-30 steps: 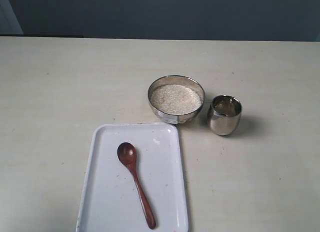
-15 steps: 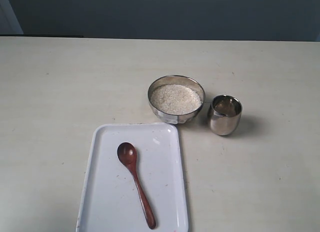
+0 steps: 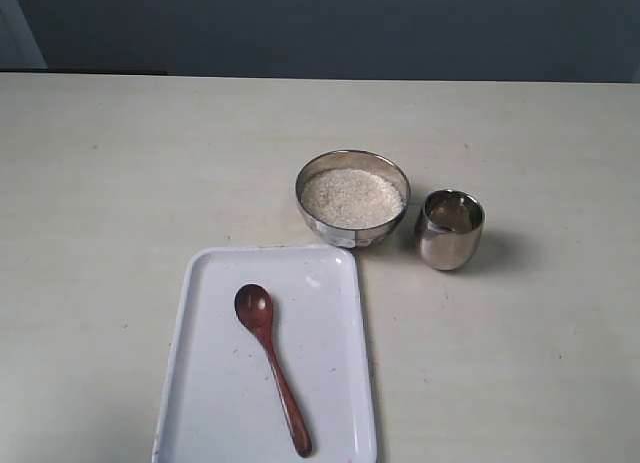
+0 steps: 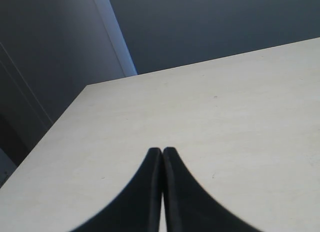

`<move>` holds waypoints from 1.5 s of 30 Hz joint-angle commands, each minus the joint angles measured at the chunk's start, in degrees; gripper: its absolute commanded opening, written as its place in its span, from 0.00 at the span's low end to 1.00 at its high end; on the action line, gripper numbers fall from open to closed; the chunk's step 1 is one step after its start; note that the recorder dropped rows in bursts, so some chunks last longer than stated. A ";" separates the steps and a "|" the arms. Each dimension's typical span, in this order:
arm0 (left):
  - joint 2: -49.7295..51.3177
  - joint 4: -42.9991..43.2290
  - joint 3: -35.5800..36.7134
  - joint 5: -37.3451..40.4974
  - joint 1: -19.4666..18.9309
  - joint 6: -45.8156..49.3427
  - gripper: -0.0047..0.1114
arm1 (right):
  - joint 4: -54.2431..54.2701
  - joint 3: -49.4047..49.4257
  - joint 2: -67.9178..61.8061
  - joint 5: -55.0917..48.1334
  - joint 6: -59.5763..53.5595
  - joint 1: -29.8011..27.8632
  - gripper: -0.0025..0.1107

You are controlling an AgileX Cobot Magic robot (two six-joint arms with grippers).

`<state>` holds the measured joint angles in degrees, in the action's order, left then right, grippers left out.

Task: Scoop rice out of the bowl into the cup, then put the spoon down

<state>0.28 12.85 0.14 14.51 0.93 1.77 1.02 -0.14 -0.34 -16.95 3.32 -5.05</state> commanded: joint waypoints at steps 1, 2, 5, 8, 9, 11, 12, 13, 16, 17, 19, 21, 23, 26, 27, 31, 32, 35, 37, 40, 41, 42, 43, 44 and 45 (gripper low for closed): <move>-0.28 0.12 -0.14 -0.64 0.38 -0.27 0.04 | 0.82 0.14 0.34 0.03 -2.01 -0.28 0.01; -0.28 0.12 -0.14 -0.64 0.38 -0.27 0.04 | 0.82 0.14 0.34 0.03 -2.01 -0.28 0.01; -0.28 0.12 -0.14 -0.64 0.38 -0.27 0.04 | 1.10 0.14 0.34 0.03 -1.95 -0.28 0.01; -0.28 0.12 -0.14 -0.64 0.38 -0.27 0.04 | 2.36 0.14 0.34 0.03 -0.66 -0.28 0.01; -0.28 0.12 -0.14 -0.64 0.38 -0.27 0.04 | 2.36 0.14 0.34 0.03 -0.66 -0.28 0.01; -0.28 0.12 -0.14 -0.64 0.38 -0.27 0.04 | 2.36 0.14 0.34 0.03 -0.66 -0.28 0.01; -0.28 0.12 -0.14 -0.64 0.38 -0.27 0.04 | 2.34 0.14 0.34 -0.14 -0.66 -0.28 0.01; -0.28 0.12 -0.14 -0.64 0.38 -0.27 0.04 | 2.50 0.14 0.34 -0.45 -0.66 -0.28 0.01; -0.28 0.12 -0.14 -0.64 0.38 -0.27 0.04 | 2.61 0.14 0.34 -0.42 -0.66 -0.28 0.01; -0.28 0.12 -0.14 -0.64 0.38 -0.27 0.04 | 2.61 0.14 0.34 -0.42 -0.66 -0.28 0.01; -0.28 0.12 -0.14 -0.64 0.38 -0.27 0.04 | 2.61 0.14 0.34 -0.42 -0.66 -0.28 0.01; -0.28 0.12 -0.14 -0.64 0.38 -0.27 0.04 | 2.61 0.14 0.34 -0.42 -0.66 -0.28 0.01; -0.28 0.12 -0.14 -0.64 0.38 -0.27 0.04 | 2.61 0.14 0.34 -0.42 -0.66 -0.28 0.01; -0.28 0.12 -0.14 -0.64 0.38 -0.27 0.04 | 2.61 0.14 0.34 -0.42 -0.66 -0.28 0.01; -0.28 0.12 -0.14 -0.64 0.38 -0.27 0.04 | 2.61 0.14 0.34 -0.42 -0.66 -0.28 0.01; -0.28 0.12 -0.14 -0.64 0.38 -0.27 0.04 | 2.61 0.14 0.34 -0.42 -0.66 -0.28 0.01; -0.28 0.12 -0.14 -0.64 0.38 -0.27 0.04 | 2.61 0.14 0.34 -0.42 -0.66 -0.28 0.01; -0.28 0.12 -0.14 -0.64 0.38 -0.27 0.04 | 2.61 0.14 0.34 -0.42 -0.66 -0.28 0.01; -0.28 0.12 -0.14 -0.64 0.38 -0.27 0.04 | 2.61 0.14 0.34 -0.42 -0.66 -0.28 0.01; -0.28 0.12 -0.14 -0.64 0.38 -0.27 0.04 | 2.61 0.14 0.34 -0.42 -0.66 -0.28 0.01; -0.28 0.12 -0.14 -0.64 0.38 -0.27 0.04 | 2.61 0.14 0.34 -0.42 -0.66 -0.28 0.01; -0.28 0.12 -0.14 -0.64 0.38 -0.27 0.04 | 2.61 0.14 0.34 -0.42 -0.66 -0.28 0.01; -0.28 0.12 -0.14 -0.64 0.38 -0.27 0.04 | 2.61 0.14 0.34 -0.42 -0.66 -0.28 0.01; -0.28 0.12 -0.14 -0.64 0.38 -0.27 0.04 | 2.61 0.14 0.34 -0.42 -0.66 -0.28 0.01; -0.28 0.12 -0.14 -0.64 0.38 -0.27 0.04 | 2.61 0.14 0.34 -0.42 -0.66 -0.28 0.01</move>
<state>0.28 12.85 0.14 14.51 0.93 1.77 3.58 -0.14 -0.34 -17.82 2.64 -5.05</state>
